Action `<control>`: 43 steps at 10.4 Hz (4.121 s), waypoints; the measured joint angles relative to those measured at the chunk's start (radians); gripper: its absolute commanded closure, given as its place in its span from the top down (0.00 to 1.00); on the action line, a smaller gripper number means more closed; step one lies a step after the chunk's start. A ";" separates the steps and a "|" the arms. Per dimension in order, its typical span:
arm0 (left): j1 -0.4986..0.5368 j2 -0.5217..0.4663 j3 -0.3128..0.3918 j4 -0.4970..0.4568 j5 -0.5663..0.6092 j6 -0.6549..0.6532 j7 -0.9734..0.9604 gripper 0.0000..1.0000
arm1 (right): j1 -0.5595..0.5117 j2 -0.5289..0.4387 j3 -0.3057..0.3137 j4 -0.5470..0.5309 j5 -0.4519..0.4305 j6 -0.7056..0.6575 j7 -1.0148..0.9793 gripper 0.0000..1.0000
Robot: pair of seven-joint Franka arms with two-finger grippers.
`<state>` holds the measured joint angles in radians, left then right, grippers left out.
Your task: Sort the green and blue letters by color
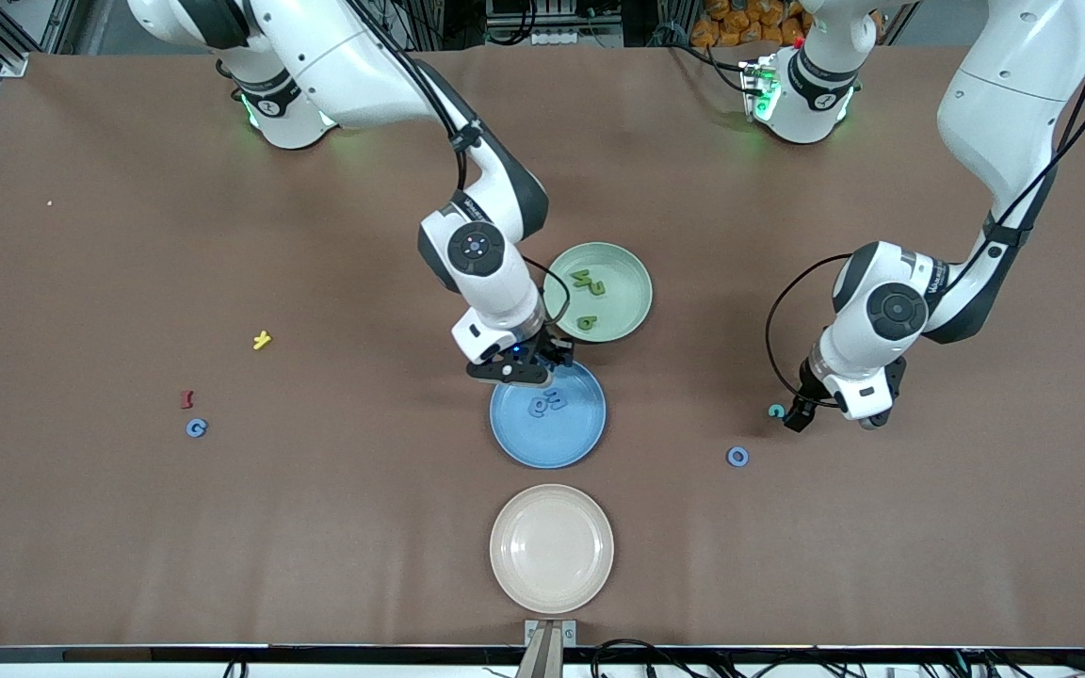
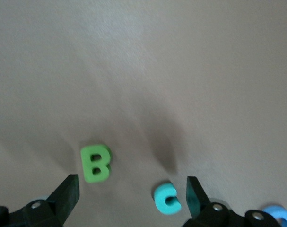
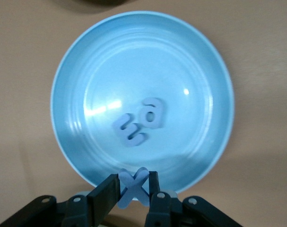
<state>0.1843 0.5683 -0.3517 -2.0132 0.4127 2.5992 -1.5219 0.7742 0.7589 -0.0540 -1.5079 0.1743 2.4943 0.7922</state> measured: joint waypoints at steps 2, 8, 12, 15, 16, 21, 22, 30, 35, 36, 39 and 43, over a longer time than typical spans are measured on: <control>0.021 0.000 0.000 -0.023 0.000 0.036 0.008 1.00 | 0.011 0.044 -0.001 0.014 0.000 0.106 0.026 0.13; 0.042 0.000 0.001 -0.083 0.019 0.128 0.010 1.00 | 0.006 0.099 -0.015 0.051 -0.041 0.175 0.027 1.00; 0.043 0.000 0.002 -0.083 0.020 0.128 0.010 1.00 | -0.014 0.098 -0.025 0.067 -0.055 0.077 -0.014 1.00; 0.044 0.000 0.006 -0.083 0.020 0.119 0.010 1.00 | -0.088 0.094 -0.034 0.081 -0.067 -0.070 -0.189 1.00; 0.044 0.000 0.007 -0.083 0.020 0.114 0.010 1.00 | -0.112 0.093 -0.045 0.083 -0.078 -0.110 -0.275 1.00; 0.044 0.000 0.009 -0.083 0.020 0.110 0.010 0.00 | -0.254 0.035 -0.106 0.092 -0.082 -0.304 -0.693 1.00; 0.045 -0.002 0.010 -0.083 0.020 0.104 0.010 0.00 | -0.295 0.014 -0.108 0.093 -0.082 -0.349 -0.785 1.00; 0.039 -0.018 0.005 -0.041 0.020 0.106 -0.011 0.00 | -0.586 -0.097 -0.145 0.090 -0.104 -0.544 -1.112 1.00; -0.096 -0.048 -0.039 0.028 0.020 -0.001 -0.075 0.00 | -0.675 -0.119 -0.149 -0.053 -0.104 -0.340 -1.192 1.00; -0.164 -0.048 -0.041 0.036 0.020 -0.029 -0.108 0.00 | -0.682 -0.133 -0.149 -0.125 -0.104 -0.252 -1.213 1.00; -0.369 -0.039 -0.042 0.040 0.021 -0.098 -0.167 0.00 | -0.699 -0.151 -0.149 -0.292 -0.104 -0.044 -1.234 1.00; -0.515 -0.043 -0.047 0.052 0.021 -0.255 -0.193 0.00 | -0.707 -0.153 -0.148 -0.363 -0.103 0.057 -1.252 1.00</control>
<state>-0.3305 0.5255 -0.3988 -1.9608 0.4333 2.3440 -1.7152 0.0667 0.6064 -0.2021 -1.8710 0.0709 2.5508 -0.4600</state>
